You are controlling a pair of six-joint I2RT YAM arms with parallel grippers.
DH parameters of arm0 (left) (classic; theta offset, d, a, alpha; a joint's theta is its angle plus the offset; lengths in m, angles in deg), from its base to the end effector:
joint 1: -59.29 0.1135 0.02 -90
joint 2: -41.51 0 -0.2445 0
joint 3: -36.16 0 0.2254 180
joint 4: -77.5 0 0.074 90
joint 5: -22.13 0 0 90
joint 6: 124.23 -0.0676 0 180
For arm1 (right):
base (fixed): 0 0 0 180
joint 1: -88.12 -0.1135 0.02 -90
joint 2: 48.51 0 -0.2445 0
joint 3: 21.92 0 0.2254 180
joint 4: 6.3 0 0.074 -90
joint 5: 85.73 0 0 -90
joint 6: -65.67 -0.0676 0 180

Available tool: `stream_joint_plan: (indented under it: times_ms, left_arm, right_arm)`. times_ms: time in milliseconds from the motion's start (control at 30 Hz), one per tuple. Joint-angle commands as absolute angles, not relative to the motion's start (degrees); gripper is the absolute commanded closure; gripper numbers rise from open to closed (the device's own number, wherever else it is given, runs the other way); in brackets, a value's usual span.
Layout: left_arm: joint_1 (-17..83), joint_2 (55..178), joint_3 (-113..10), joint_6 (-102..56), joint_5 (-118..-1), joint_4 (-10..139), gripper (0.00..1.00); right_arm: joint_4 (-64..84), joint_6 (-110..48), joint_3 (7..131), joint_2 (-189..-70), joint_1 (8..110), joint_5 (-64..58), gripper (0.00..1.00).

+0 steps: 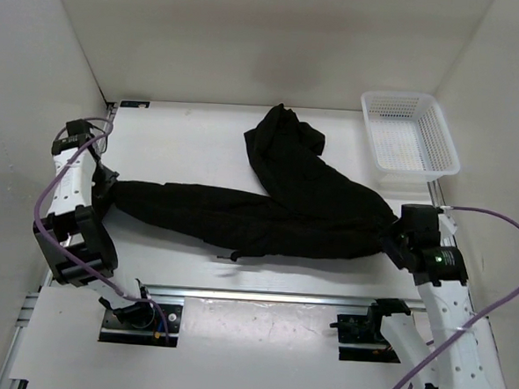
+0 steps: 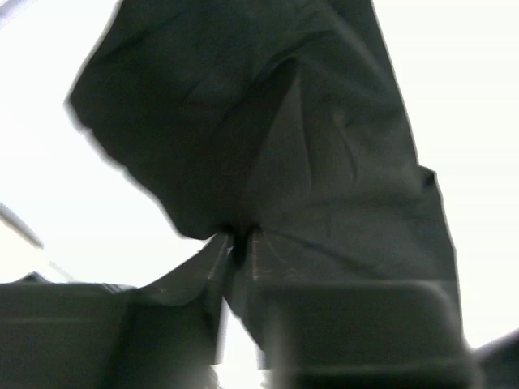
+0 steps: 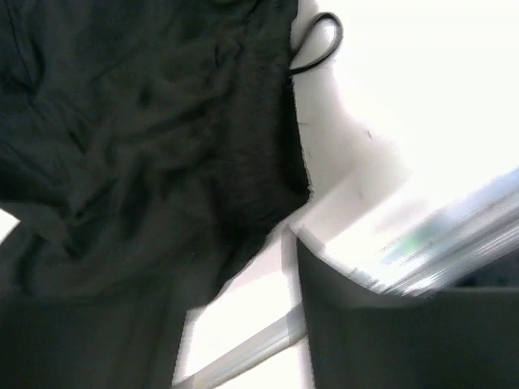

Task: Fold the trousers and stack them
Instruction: Flatten the trousers out

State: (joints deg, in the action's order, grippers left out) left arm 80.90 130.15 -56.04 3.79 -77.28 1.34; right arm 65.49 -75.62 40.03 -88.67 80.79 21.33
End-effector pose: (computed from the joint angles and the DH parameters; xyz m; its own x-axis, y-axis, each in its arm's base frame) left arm 0.2574 0.1139 0.2377 -0.4471 -0.8307 -0.3317 -0.8685 0.4919 -0.0613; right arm 0.1330 -0.0029 0.2487 -0.4244 0.6975 -0.5774 0.6336 0.6843 0.3610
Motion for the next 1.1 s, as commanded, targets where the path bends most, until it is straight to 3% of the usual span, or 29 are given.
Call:
stream_joint_plan:
  times_ms: [0, 33, 67, 100, 133, 167, 233, 267, 333, 367, 433, 500, 533, 567, 600, 633, 700, 967, 1067]
  left_arm:
    - [82.1, 128.1, -56.2, 3.2, -83.7, -0.9, 0.74]
    - [82.1, 128.1, -57.1, 2.2, -83.7, -0.9, 0.51]
    - [82.1, 126.9, -58.4, 2.2, -83.7, -1.6, 0.41]
    - [82.1, 126.2, -61.3, 1.0, -81.8, -1.7, 0.32]
    - [80.7, 125.5, -62.8, 0.1, -80.6, -1.7, 0.17]
    - [79.6, 124.9, -64.6, -0.9, -79.2, -0.6, 0.09]
    - [75.4, 124.9, -69.2, -4.7, -72.0, 2.6, 0.08]
    - [73.5, 126.0, -71.0, -5.8, -69.8, 3.4, 0.14]
    - [66.0, 129.0, -77.8, -9.3, -67.7, 4.0, 0.19]
    - [63.1, 133.2, -80.4, -10.1, -68.6, 4.0, 0.19]
    - [54.9, 138.6, -89.9, -11.8, -71.2, 1.3, 0.19]
    - [49.9, 147.0, -96.2, -13.2, -72.6, -2.3, 0.18]
    - [45.8, 149.9, -103.0, -14.4, -72.6, -3.3, 0.12]
    - [44.0, 153.0, -106.6, -14.9, -71.7, -4.3, 0.09]
    - [42.4, 159.3, -110.2, -14.9, -71.7, -6.6, 0.06]
    - [39.6, 162.5, -116.8, -15.7, -71.7, -7.4, 0.03]
    - [37.7, 170.5, -122.8, -15.2, -73.1, -8.9, 0.01]
    - [33.5, 183.3, -128.2, -12.0, -71.7, -2.2, 0.01]
    - [32.3, 187.1, -128.9, -10.9, -68.2, -0.8, 0.02]
  right_arm:
    - [72.8, -79.0, 44.8, -85.8, 80.4, 27.5, 0.38]
    - [74.9, -79.0, 46.1, -85.8, 80.4, 28.8, 0.27]
    - [75.6, -79.0, 47.3, -85.8, 80.4, 31.5, 0.14]
    - [75.6, -78.1, 49.5, -85.8, 80.4, 32.5, 0.10]
    - [75.6, -77.5, 50.5, -85.8, 80.4, 33.4, 0.08]
    - [75.6, -77.5, 51.5, -86.6, 80.4, 34.1, 0.06]
    - [72.9, -74.8, 53.0, -88.3, 80.4, 32.9, 0.09]
    - [69.0, -71.6, 53.5, -89.3, 80.4, 32.0, 0.39]
    - [65.7, -69.7, 54.3, -93.6, 80.4, 30.4, 0.87]
    - [63.4, -68.7, 54.3, -95.4, 80.4, 29.2, 1.00]
    - [60.9, -67.7, 55.6, -101.3, 80.4, 26.7, 1.00]
    - [57.0, -66.3, 55.6, -107.3, 80.9, 23.2, 0.91]
    - [56.2, -66.3, 55.6, -109.3, 80.9, 20.1, 0.84]
    - [54.5, -64.1, 55.6, -113.2, 81.8, 17.4, 0.75]
    - [52.9, -64.1, 55.6, -115.0, 82.4, 15.5, 0.56]
    - [51.4, -63.4, 54.7, -116.5, 84.1, 13.2, 0.46]
    - [49.2, -62.9, 53.6, -120.0, 86.4, 5.9, 0.36]
    - [45.1, -61.5, 45.3, -120.5, 94.6, -2.9, 0.19]
    - [44.4, -61.0, 45.3, -123.1, 95.2, -2.9, 0.18]
